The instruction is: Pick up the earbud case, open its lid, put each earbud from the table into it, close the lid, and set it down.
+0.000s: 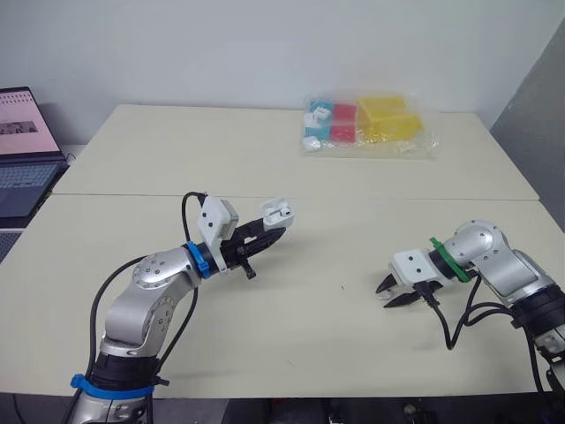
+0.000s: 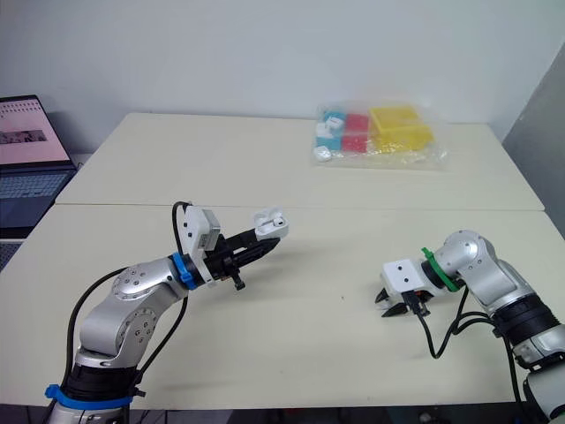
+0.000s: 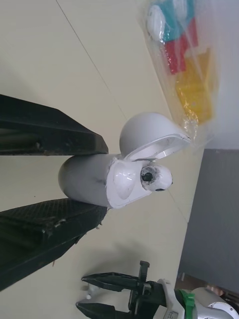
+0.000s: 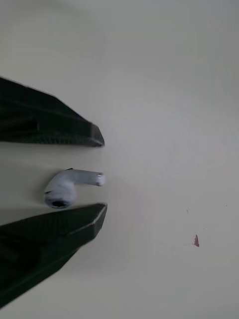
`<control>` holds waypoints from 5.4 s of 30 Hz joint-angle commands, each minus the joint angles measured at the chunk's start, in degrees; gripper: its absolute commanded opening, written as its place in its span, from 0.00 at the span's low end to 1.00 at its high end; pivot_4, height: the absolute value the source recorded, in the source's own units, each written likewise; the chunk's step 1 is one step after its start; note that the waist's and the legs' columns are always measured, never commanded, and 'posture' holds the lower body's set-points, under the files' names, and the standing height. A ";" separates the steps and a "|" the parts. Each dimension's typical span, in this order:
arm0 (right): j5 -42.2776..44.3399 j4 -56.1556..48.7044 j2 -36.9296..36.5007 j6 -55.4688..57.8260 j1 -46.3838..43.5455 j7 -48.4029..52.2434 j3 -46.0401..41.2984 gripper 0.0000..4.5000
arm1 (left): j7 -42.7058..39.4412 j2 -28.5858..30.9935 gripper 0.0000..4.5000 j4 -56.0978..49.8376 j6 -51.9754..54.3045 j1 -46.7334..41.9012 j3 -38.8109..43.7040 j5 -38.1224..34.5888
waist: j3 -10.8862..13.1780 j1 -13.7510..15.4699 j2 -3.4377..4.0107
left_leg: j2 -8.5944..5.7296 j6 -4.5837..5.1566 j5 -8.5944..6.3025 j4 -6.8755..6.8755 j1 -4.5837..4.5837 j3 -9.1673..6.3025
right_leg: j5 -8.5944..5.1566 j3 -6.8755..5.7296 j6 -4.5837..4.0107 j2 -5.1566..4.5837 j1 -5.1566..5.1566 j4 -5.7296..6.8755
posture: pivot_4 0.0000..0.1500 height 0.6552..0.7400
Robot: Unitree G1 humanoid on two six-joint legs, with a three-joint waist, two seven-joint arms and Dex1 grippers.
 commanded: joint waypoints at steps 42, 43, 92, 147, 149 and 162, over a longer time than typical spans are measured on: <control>12.33 -40.04 5.70 41.84 38.82 -46.40 -31.52 0.65 | -2.06 -0.52 0.18 0.17 -0.57 -2.75 -0.36 -0.70 | 0.04 0.05 0.00 | -0.06 -0.02 0.00 -0.08 0.55 0.02 | -0.03 -0.01 0.12 -0.15 0.60 -0.17 | 1.00 1.00; 12.44 -40.26 5.68 42.01 38.99 -46.30 -31.44 0.65 | -2.07 -0.50 0.18 0.16 -0.58 -2.74 -0.35 -0.70 | 0.04 0.05 0.00 | -0.06 -0.02 0.00 -0.08 0.55 0.00 | -0.03 -0.02 0.12 -0.15 0.60 -0.17 | 1.00 1.00; 16.39 -43.60 3.84 54.12 41.13 -50.50 -28.92 0.09 | -1.43 -0.55 0.18 -0.95 -0.46 -1.38 -0.16 -0.72 | 0.03 0.05 -0.02 | -0.04 -0.01 0.00 -0.06 0.36 -0.06 | 0.00 -0.07 0.17 -0.19 0.57 -0.33 | 1.00 1.00; 8.68 -30.48 -19.52 26.89 33.79 -14.39 -28.73 0.76 | 1.44 2.10 0.18 -10.39 5.32 5.97 0.67 -4.55 | 0.04 0.03 0.05 | -0.01 0.01 -0.03 -0.14 0.58 0.04 | 0.17 -0.02 0.25 -0.19 0.85 -0.77 | 1.00 1.00; 7.14 -33.71 -21.77 31.11 35.42 -15.29 -30.53 0.76 | 1.52 1.99 0.18 -10.43 5.22 6.24 0.54 -4.55 | 0.04 0.14 0.06 | -0.01 0.01 -0.03 -0.15 0.54 0.01 | 0.16 -0.05 0.25 -0.19 0.84 -0.79 | 1.00 1.00; 5.17 -47.94 -29.23 56.80 36.09 -21.99 -23.64 0.76 | 2.30 0.53 0.18 -10.62 4.42 7.45 -1.15 -3.86 | 0.04 0.20 0.09 | -0.02 0.01 -0.03 -0.13 0.44 0.01 | 0.14 -0.09 0.29 -0.54 0.80 -0.84 | 1.00 1.00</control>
